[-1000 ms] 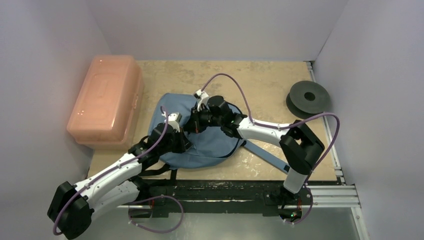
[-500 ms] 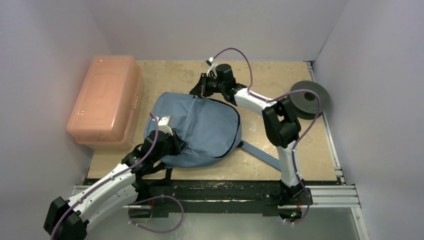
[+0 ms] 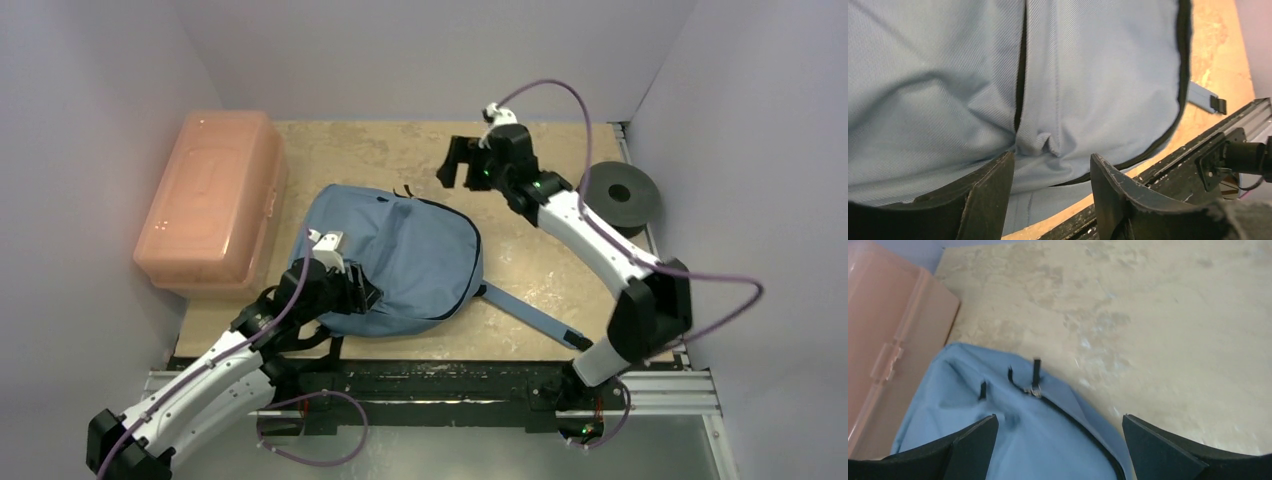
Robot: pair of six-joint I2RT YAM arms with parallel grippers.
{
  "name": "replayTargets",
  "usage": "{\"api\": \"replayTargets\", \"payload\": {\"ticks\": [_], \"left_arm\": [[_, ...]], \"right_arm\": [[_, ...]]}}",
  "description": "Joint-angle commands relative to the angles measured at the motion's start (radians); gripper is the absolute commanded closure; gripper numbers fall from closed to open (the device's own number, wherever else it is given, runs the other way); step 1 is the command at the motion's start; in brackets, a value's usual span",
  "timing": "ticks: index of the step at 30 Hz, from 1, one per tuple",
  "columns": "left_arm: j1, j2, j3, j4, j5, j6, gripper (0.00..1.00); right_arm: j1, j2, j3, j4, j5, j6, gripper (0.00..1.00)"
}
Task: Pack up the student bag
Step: Zip the student bag at the center of the board, then adjust the student bag at the center of the board.
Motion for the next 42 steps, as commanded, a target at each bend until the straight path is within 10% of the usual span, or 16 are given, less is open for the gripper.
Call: {"api": "replayTargets", "payload": {"ticks": [1,8,13,15,18,22,28,34,42], "left_arm": [[-0.001,-0.044,0.104,-0.005,0.027,0.079,0.43],[-0.001,-0.062,0.161,-0.013,0.018,0.112,0.39],[0.000,-0.050,0.189,-0.021,0.023,0.120,0.38],[-0.001,-0.055,0.192,-0.032,0.025,0.114,0.38],[-0.001,-0.086,0.192,-0.063,0.003,0.102,0.37],[-0.002,-0.153,0.189,-0.121,-0.027,0.094,0.36],[-0.002,-0.222,0.215,-0.207,-0.132,0.089,0.34],[-0.001,-0.220,0.236,-0.225,-0.146,0.079,0.34],[-0.002,-0.256,0.219,-0.243,-0.133,0.034,0.34]], "right_arm": [[-0.038,-0.229,-0.391,-0.045,0.007,0.152,0.01],[0.005,-0.633,-1.045,0.578,-0.314,0.578,0.01],[0.094,-0.531,-1.049,0.607,-0.257,0.642,0.03],[0.116,-0.444,-1.025,0.618,-0.264,0.650,0.17],[0.132,-0.370,-0.969,0.597,-0.243,0.637,0.70],[0.134,-0.406,-0.764,0.343,-0.042,0.431,1.00],[0.112,-0.388,-0.273,0.165,0.170,0.058,1.00],[0.045,-0.115,0.280,0.055,0.026,-0.314,1.00],[0.009,0.218,0.975,-0.007,-0.164,-0.409,1.00]]}}
